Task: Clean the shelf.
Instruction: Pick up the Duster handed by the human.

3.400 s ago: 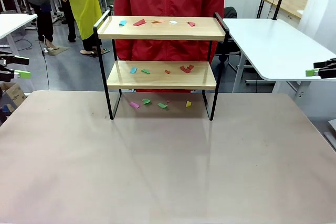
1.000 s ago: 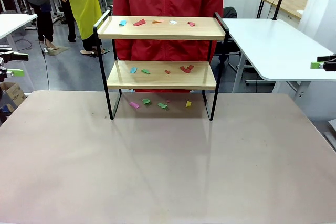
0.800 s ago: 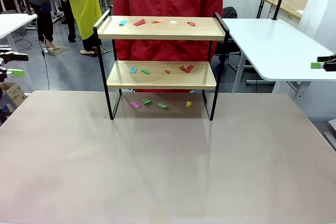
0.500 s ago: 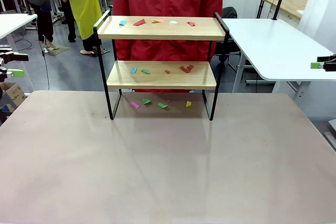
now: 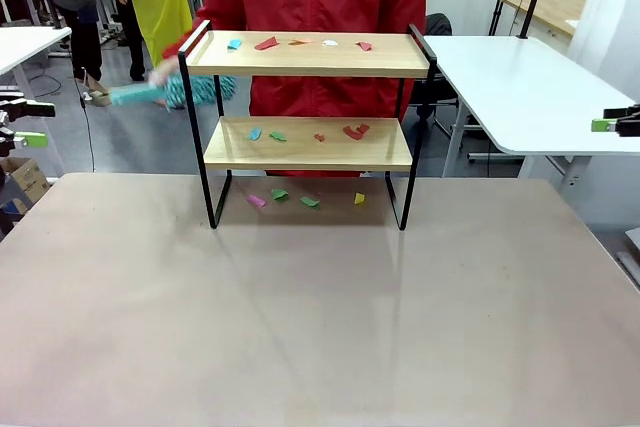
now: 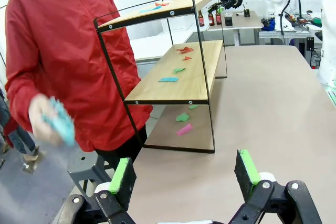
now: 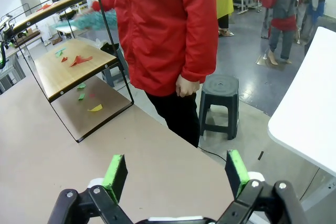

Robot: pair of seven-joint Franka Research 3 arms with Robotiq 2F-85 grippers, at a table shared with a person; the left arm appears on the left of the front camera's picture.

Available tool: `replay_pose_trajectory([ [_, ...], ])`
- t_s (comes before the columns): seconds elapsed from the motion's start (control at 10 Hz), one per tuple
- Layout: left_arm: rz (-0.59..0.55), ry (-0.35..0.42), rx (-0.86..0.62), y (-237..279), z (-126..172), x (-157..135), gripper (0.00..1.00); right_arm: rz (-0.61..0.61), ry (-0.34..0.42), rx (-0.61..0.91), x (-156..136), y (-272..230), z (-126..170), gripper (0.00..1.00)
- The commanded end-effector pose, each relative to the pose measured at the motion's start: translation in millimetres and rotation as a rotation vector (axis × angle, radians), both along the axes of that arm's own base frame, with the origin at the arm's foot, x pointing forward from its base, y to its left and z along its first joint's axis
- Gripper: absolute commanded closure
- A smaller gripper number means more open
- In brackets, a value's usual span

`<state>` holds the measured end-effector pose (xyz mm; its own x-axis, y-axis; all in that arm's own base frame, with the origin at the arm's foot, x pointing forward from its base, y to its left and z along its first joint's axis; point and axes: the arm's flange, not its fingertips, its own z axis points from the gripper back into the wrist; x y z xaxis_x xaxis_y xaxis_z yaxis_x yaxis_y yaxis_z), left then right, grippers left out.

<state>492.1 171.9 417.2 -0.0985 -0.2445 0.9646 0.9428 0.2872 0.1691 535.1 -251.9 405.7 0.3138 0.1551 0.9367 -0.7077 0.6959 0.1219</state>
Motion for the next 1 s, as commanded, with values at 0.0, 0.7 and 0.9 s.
replay_pose_trajectory([
  [0.0, -0.001, -0.003, 0.0, -0.4, 1.1, -0.1, 0.0, 0.003, 0.0, -0.001, -0.6, 1.9, 0.5, 0.0],
  [0.7, -0.001, -0.003, 0.0, -0.4, 1.1, -0.1, 0.0, 0.003, 0.0, -0.001, -0.6, 1.9, 0.5, 0.0],
  [0.9, -0.001, -0.003, 0.0, -0.4, 1.1, -0.1, 0.0, 0.003, 0.0, -0.001, -0.6, 1.9, 0.5, 0.0],
])
